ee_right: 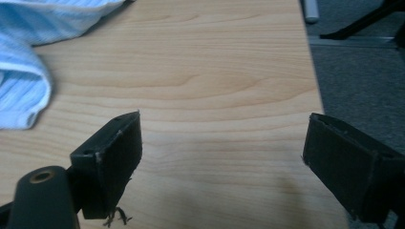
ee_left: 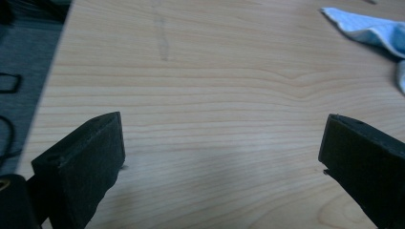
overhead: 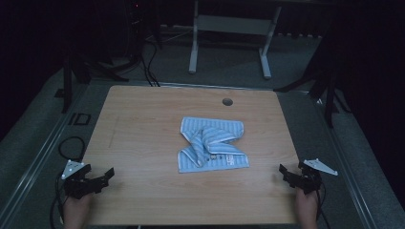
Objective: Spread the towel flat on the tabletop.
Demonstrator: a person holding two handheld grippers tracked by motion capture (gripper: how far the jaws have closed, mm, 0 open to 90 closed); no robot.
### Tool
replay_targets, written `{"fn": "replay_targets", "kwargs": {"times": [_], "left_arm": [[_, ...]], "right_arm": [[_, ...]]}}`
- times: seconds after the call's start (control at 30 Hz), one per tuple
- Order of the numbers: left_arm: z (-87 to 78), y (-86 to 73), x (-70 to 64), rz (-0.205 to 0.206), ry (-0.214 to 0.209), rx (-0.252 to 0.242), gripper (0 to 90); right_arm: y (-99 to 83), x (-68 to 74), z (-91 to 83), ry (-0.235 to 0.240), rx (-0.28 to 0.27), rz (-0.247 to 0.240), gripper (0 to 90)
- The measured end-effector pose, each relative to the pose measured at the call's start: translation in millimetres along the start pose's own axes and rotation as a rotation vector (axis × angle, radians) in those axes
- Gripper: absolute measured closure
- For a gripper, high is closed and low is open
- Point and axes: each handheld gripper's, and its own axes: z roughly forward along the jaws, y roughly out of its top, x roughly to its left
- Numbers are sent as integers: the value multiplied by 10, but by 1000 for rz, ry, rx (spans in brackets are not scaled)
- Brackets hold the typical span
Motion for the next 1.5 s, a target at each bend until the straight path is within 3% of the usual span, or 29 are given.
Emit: {"fn": "replay_targets", "kwargs": {"times": [0.17, 0.27, 0.3, 0.33, 0.4, 0.43, 0.53, 0.63, 0.67, 0.7, 0.77, 0.87, 0.97, 1.17, 1.33, 1.5], "left_arm": [[-3, 21, -11, 15, -10, -3, 17], [-4, 82, -34, 76, -57, 70, 20], [-6, 97, -49, 104, -60, 103, 20], [-1, 112, -66, 131, -75, 148, 19], [14, 137, -92, 166, -133, 235, 20], [20, 147, -103, 177, -147, 264, 20], [41, 184, -170, 230, -165, 328, 20], [76, 217, -251, 259, -176, 370, 28], [117, 232, -326, 296, -154, 414, 42], [117, 232, -326, 296, -154, 414, 45], [164, 238, -399, 330, -147, 466, 46], [227, 258, -486, 339, -139, 548, 45], [266, 276, -562, 374, -136, 596, 40], [302, 379, -660, 387, -147, 627, 39], [355, 443, -752, 429, -150, 706, 39], [432, 494, -859, 449, -181, 767, 39]], "right_arm": [[5, 16, 15, 13, 16, -21, 130], [13, 74, 42, 68, 44, -93, 130], [13, 74, 42, 68, 44, -93, 130], [15, 98, 61, 95, 80, -143, 130], [20, 110, 61, 106, 92, -153, 131], [32, 113, 60, 142, 104, -159, 131], [86, 133, 49, 191, 153, -185, 130], [177, 182, 24, 207, 234, -230, 130], [225, 210, 21, 210, 290, -252, 130], [225, 210, 21, 210, 290, -252, 130], [276, 242, 13, 251, 335, -272, 129], [324, 283, 19, 254, 398, -314, 130], [366, 311, 42, 260, 475, -353, 130], [452, 377, 60, 279, 580, -395, 130], [507, 433, 82, 276, 651, -432, 133], [562, 473, 117, 282, 717, -453, 134]]}}
